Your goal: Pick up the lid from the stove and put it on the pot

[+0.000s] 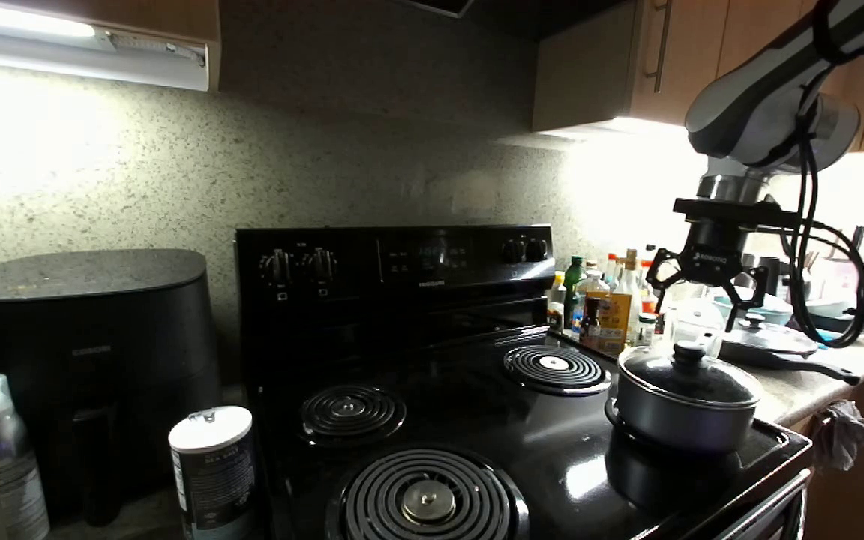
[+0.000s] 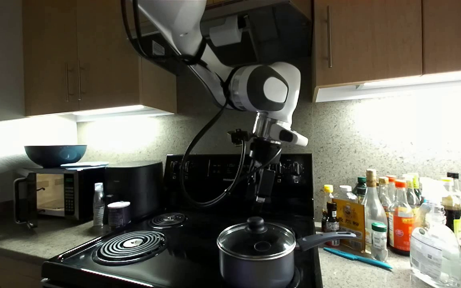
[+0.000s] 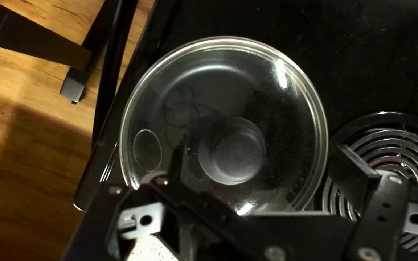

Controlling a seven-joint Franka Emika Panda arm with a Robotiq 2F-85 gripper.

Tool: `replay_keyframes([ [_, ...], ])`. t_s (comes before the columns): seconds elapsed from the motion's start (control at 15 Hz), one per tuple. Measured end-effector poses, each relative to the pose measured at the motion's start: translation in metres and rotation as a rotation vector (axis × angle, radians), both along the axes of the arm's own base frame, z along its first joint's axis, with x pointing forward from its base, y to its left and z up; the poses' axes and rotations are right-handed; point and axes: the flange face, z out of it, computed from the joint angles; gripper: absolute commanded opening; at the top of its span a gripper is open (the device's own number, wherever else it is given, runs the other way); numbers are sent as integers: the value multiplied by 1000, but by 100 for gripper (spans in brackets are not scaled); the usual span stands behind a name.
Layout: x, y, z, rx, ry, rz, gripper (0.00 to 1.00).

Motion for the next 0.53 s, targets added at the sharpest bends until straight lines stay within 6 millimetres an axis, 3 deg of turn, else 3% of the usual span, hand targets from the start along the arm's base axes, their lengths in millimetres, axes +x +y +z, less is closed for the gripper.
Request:
replay_keyframes([
  [0.53,-2,0,-3,1,3,-1,100],
])
